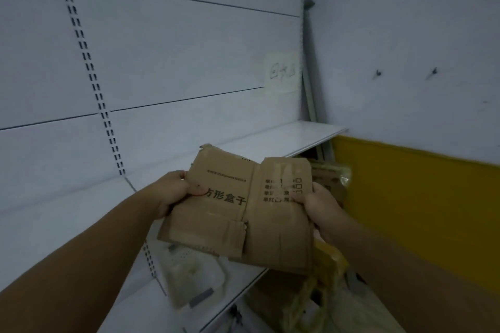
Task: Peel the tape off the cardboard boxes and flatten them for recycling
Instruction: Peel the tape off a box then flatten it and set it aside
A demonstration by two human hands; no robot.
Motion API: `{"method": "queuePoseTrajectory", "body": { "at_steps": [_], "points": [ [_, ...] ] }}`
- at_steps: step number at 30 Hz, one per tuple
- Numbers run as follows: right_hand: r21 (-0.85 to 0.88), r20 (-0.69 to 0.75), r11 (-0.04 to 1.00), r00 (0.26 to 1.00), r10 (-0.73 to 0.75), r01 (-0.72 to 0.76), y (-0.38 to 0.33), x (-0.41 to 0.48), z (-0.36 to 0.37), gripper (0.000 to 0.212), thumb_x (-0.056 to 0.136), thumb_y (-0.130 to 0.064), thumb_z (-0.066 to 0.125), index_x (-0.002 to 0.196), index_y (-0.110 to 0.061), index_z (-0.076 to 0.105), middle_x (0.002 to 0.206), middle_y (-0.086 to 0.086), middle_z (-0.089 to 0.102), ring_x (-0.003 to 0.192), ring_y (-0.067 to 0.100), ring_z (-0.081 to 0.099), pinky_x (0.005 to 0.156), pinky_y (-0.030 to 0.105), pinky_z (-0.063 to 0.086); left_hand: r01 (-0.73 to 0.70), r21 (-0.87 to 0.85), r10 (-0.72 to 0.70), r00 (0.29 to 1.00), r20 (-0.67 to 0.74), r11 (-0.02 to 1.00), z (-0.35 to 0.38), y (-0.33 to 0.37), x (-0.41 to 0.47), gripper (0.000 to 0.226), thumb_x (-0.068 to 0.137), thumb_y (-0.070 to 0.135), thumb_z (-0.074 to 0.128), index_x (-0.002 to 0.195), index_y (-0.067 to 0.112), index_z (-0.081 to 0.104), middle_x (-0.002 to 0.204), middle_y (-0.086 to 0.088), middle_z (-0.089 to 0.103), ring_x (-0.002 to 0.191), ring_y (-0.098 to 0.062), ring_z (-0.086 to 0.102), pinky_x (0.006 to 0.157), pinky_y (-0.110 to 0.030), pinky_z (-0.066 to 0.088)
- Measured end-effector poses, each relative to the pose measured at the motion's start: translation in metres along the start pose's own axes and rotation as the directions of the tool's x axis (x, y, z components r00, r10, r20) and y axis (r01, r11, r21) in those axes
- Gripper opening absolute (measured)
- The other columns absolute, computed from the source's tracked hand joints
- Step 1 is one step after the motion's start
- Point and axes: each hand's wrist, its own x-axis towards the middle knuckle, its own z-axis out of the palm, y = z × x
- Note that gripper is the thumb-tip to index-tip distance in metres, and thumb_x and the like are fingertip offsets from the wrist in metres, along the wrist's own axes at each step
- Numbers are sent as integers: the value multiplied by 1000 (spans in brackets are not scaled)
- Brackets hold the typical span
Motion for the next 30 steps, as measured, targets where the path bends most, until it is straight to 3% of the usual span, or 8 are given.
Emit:
{"method": "queuePoseTrajectory", "body": {
  "at_steps": [5,9,12,19,25,27,30],
  "points": [
    [-60,-122,998,992,-38,31,-15,36,-55,25,90,-14,57,115,-18,60,108,5,68,97,25,65,86,46,53,-75,-44,78,993,84,996,60,32,46,32,77,3,74,104,7,58,101,-13,67,88,-26,65,67,-33,52],
    [-94,-277,995,960,-50,24,-26,64,-96,17,94,-14,53,110,-14,59,101,6,68,87,24,66,64,34,52,-166,-108,181,972,148,980,115,46,94,29,82,7,70,107,10,56,102,-8,66,92,-23,64,71,-31,53],
    [-131,-356,991,933,-59,13,-35,80,-132,16,95,-15,52,109,-14,60,99,8,70,85,27,68,66,37,54,-148,-165,187,949,255,975,158,52,128,8,91,8,60,98,9,62,97,-10,69,88,-22,66,72,-30,53],
    [-115,-462,993,886,-48,-7,-39,115,-201,15,96,-19,53,108,-17,60,96,7,71,83,29,69,72,45,57,-81,-215,160,910,383,973,235,80,196,13,92,10,55,99,7,65,89,-13,73,80,-26,69,65,-32,53],
    [-48,-402,998,916,7,-29,-32,156,-253,13,96,-24,53,109,-24,57,101,7,69,88,31,68,74,47,56,-92,-169,154,901,405,981,289,102,235,16,94,5,50,96,7,65,79,-8,75,73,-22,70,59,-28,52],
    [-57,-369,998,929,-1,-21,-38,173,-276,15,98,-19,49,109,-23,58,101,8,70,89,31,68,72,45,55,-72,-153,129,904,407,986,305,112,242,15,94,5,51,97,6,65,82,-10,75,76,-23,70,60,-29,54],
    [-113,-332,994,942,-46,8,-49,203,-306,17,98,-14,48,106,-21,61,99,7,70,90,31,67,81,49,53,-30,-128,77,921,381,991,323,116,259,17,93,6,53,105,2,64,98,-18,72,86,-28,67,71,-34,56]
  ]
}}
